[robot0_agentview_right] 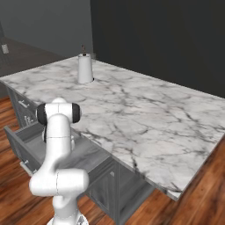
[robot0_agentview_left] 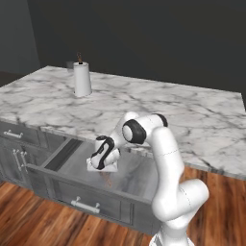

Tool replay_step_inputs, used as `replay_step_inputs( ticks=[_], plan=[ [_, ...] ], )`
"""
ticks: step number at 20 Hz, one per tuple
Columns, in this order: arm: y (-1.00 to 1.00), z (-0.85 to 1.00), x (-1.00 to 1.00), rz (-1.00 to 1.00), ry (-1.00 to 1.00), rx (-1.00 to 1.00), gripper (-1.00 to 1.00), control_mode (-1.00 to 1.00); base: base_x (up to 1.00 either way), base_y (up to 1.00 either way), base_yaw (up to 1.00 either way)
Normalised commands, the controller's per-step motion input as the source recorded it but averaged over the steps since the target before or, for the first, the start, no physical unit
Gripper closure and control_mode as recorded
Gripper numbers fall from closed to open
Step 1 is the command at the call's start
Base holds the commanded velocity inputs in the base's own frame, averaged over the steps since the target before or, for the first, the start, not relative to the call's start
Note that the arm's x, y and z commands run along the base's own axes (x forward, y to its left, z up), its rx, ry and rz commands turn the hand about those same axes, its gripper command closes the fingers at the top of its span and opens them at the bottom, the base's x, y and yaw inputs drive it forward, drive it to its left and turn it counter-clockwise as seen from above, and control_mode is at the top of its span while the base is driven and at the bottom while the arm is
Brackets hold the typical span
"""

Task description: Take a straw from the drawer in front and place it inside the glass cup on the dining counter.

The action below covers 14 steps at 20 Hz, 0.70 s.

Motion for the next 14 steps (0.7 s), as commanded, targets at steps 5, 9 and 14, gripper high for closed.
replay_step_inputs(
  ticks=[5,9,14],
  plan=[
    [0.1,0.0,-0.68,0.0,0.0,0.0,1.0,-1.0,0.0,0.0,0.0],
    [0.17,0.0,-0.89,0.0,-0.06,0.0,1.0,-1.0,0.0,0.0,0.0],
    [0.13,0.42,-0.89,0.0,-0.2,0.0,1.0,-1.0,0.0,0.0,0.0]
  ],
)
